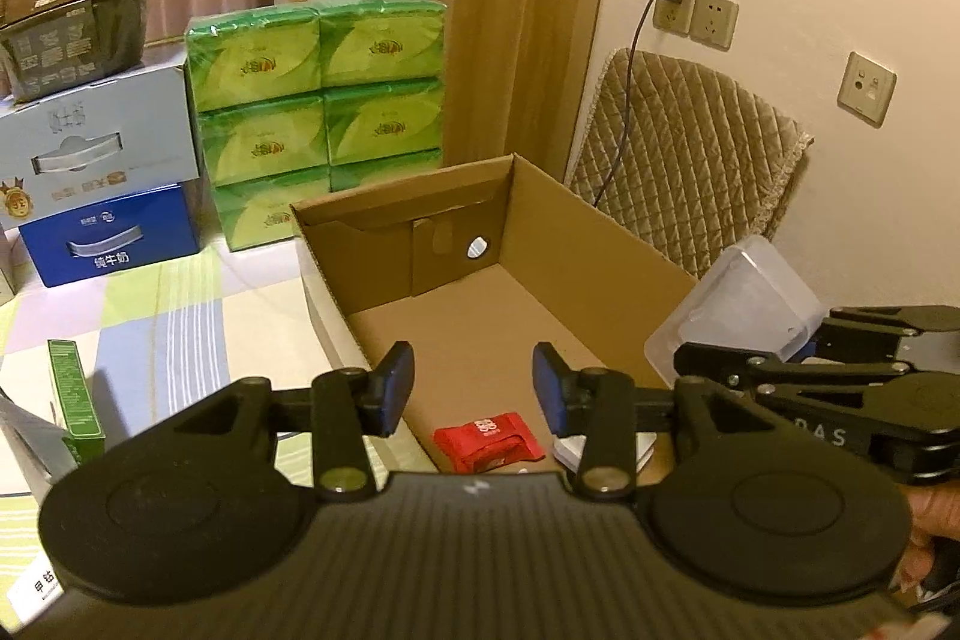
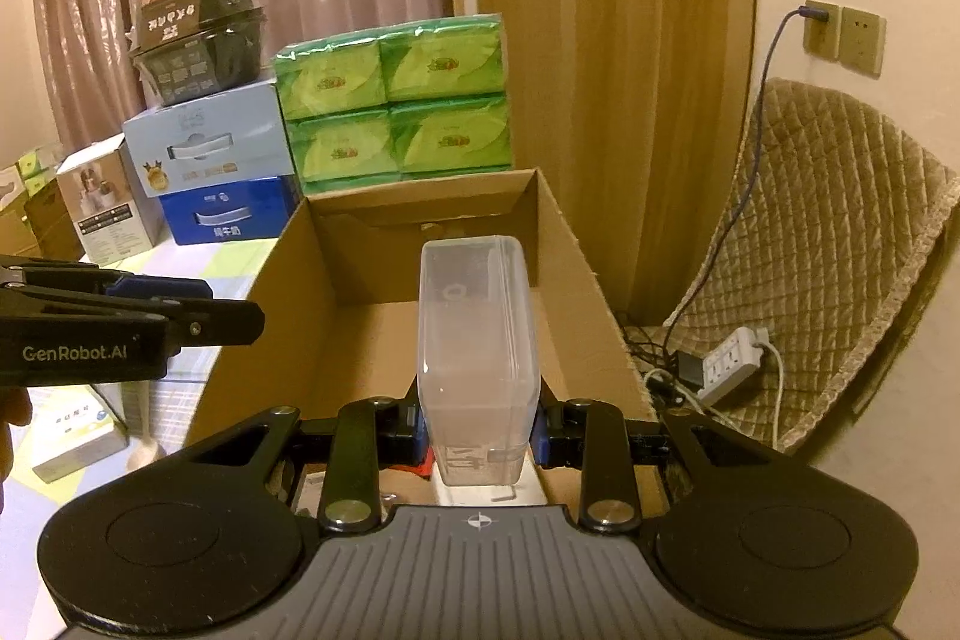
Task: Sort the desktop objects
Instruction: 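Open left tool dropping red packet while right tool releases container into box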
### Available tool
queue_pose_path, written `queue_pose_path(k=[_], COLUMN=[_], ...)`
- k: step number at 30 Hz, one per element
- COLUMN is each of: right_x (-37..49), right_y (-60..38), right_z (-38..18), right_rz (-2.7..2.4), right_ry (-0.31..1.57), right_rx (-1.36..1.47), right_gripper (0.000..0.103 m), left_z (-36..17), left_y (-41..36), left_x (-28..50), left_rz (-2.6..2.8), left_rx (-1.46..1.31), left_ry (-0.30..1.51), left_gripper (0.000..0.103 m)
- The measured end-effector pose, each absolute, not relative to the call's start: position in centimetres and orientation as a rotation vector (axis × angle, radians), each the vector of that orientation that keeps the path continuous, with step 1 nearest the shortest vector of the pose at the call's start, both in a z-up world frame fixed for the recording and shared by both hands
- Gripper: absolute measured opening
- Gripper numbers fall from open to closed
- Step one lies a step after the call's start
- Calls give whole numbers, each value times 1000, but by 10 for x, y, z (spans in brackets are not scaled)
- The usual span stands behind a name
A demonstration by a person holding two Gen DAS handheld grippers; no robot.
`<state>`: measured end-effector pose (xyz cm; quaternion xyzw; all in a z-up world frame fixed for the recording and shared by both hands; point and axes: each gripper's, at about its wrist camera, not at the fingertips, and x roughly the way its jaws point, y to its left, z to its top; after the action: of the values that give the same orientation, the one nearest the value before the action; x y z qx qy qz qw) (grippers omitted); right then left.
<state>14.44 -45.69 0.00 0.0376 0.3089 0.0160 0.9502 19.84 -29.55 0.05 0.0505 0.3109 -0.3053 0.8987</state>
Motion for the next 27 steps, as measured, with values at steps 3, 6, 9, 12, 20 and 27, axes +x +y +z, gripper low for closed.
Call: queue_pose_path(k=[3,6,9,12,20,27], right_x=[148,151,150,146,131,112], right_y=[-453,-450,-450,-450,-448,-432], right_z=[0,-2,-1,1,16,36], right_rz=[41,52,40,33,35,59], right_ry=[633,641,626,610,579,545], right_rx=[82,86,106,110,121,129], right_gripper=[28,28,39,44,58,69], left_z=[2,2,3,5,11,18], left_y=[-292,-288,-282,-275,-249,-213], left_x=[197,196,193,190,177,161], left_rz=[-631,-629,-623,-617,-578,-524], left_rx=[100,97,95,90,98,99], left_ry=[640,641,637,634,623,621], left_gripper=[39,40,42,42,47,49])
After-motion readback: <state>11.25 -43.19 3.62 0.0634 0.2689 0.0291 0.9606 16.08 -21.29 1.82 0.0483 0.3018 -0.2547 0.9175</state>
